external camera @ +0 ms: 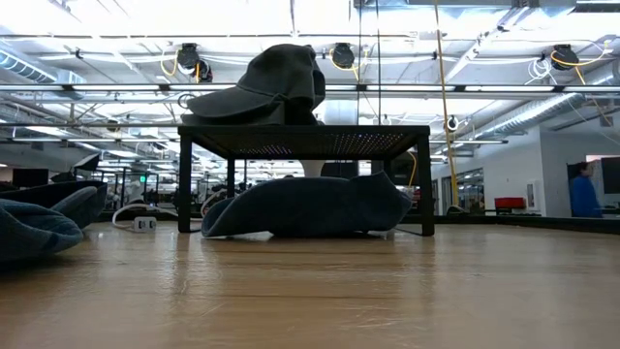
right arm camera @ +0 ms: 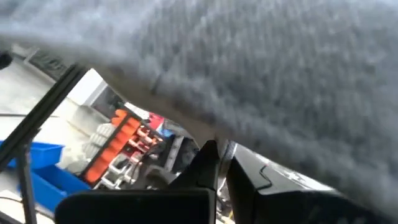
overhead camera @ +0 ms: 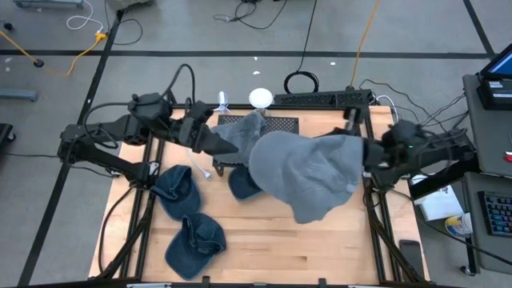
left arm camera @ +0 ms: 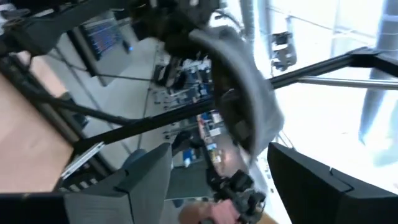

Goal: Pick & Place hat
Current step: Stack the gray cap on the gray caps on the shelf

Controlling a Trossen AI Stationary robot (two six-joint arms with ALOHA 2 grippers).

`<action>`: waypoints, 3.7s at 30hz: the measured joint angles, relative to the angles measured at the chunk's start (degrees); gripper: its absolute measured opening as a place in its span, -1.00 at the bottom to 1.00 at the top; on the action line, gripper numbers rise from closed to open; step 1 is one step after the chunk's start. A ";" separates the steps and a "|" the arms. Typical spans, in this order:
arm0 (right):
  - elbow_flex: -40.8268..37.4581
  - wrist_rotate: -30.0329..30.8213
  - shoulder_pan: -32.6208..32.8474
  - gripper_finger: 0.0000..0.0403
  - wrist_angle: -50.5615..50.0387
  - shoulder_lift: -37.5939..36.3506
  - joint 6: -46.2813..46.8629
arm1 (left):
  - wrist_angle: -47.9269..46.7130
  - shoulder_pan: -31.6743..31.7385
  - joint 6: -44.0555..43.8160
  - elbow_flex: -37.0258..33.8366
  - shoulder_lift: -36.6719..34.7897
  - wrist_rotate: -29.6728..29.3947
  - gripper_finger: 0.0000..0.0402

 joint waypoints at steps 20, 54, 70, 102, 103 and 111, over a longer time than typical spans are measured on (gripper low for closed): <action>11.80 -8.47 -8.73 -0.97 0.47 17.08 -0.97 | 10.38 3.17 -6.59 0.02 0.02 6.90 0.21; 11.80 29.04 -4.10 0.11 -22.86 5.37 23.92 | 18.45 23.09 -1.34 -0.04 -0.07 16.93 -0.96; 11.78 22.97 -3.38 0.15 -19.23 4.79 66.81 | 25.78 29.83 19.81 -0.02 -0.07 15.21 -0.96; 11.73 15.67 -6.10 -0.40 -8.88 11.33 83.97 | 12.10 28.25 30.45 -0.02 -0.02 11.27 -0.96; 11.73 15.67 -5.59 -0.51 -8.88 11.33 84.03 | 12.12 28.25 30.23 -0.02 -0.02 11.28 -0.96; 11.73 14.15 -3.09 -0.91 -7.06 10.37 84.16 | 11.86 27.64 30.88 -0.02 -0.02 12.96 -0.89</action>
